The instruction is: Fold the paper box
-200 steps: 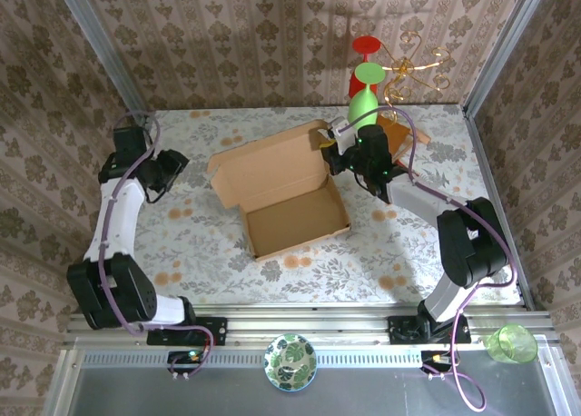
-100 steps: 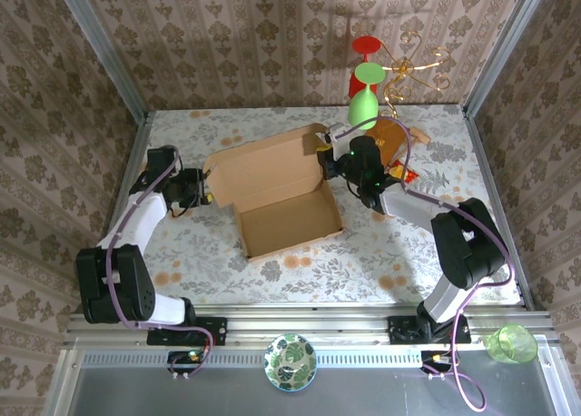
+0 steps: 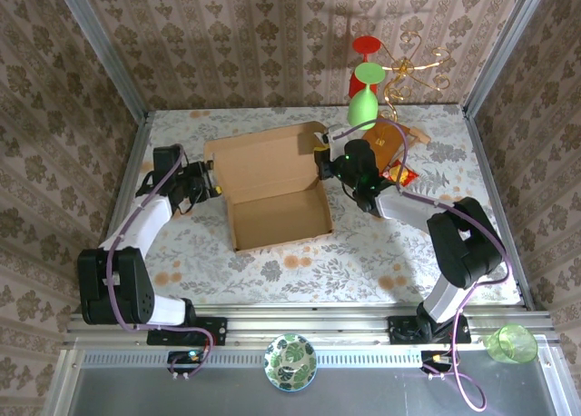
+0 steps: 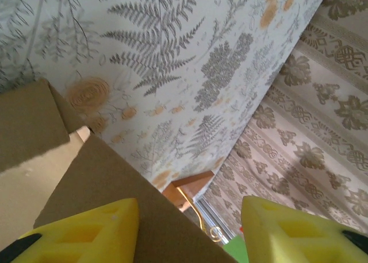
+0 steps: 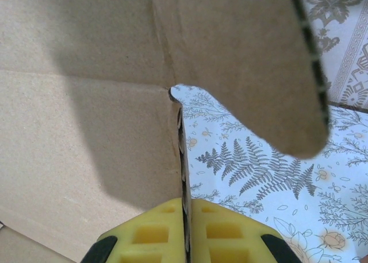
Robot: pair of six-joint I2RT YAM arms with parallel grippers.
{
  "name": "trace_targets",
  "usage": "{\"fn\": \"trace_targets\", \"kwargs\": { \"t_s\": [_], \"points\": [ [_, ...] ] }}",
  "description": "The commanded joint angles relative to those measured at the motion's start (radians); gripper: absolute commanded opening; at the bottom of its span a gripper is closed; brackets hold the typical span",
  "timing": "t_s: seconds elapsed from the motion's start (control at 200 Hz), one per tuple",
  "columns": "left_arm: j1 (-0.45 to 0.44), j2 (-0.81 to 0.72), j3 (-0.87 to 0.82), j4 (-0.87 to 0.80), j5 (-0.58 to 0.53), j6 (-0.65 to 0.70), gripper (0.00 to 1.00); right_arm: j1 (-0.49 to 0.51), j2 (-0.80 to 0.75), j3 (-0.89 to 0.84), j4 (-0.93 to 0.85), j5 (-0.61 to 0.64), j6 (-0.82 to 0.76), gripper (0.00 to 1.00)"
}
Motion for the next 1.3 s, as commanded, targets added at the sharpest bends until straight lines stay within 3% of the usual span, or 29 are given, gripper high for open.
{"fn": "trace_targets", "kwargs": {
  "t_s": [0.0,0.31,0.505,0.79,0.95,1.075,1.295],
  "points": [
    [-0.015,-0.023,-0.025,0.055,0.007,-0.112,0.51,0.014,0.017,-0.013,0.056,0.044,0.029,0.00],
    [-0.023,-0.010,-0.087,0.209,0.014,-0.219,0.54,0.016,0.032,-0.026,0.090,0.065,0.055,0.00],
    [-0.007,-0.032,-0.082,0.183,0.020,-0.152,0.51,0.016,0.033,-0.016,0.072,0.101,0.017,0.00],
    [0.103,-0.210,0.092,-0.405,-0.051,0.433,0.54,-0.003,0.018,-0.026,0.061,0.106,-0.048,0.00],
    [0.073,-0.175,0.311,-0.603,-0.147,1.033,0.44,-0.007,0.019,-0.014,0.043,0.071,-0.088,0.00],
    [-0.038,-0.165,0.373,-0.631,-0.222,1.446,0.44,-0.016,0.028,-0.010,0.039,0.060,-0.088,0.00],
    [-0.052,-0.126,0.350,-0.531,-0.203,1.700,0.58,-0.020,0.029,-0.003,0.026,0.038,-0.095,0.00]
  ]
}}
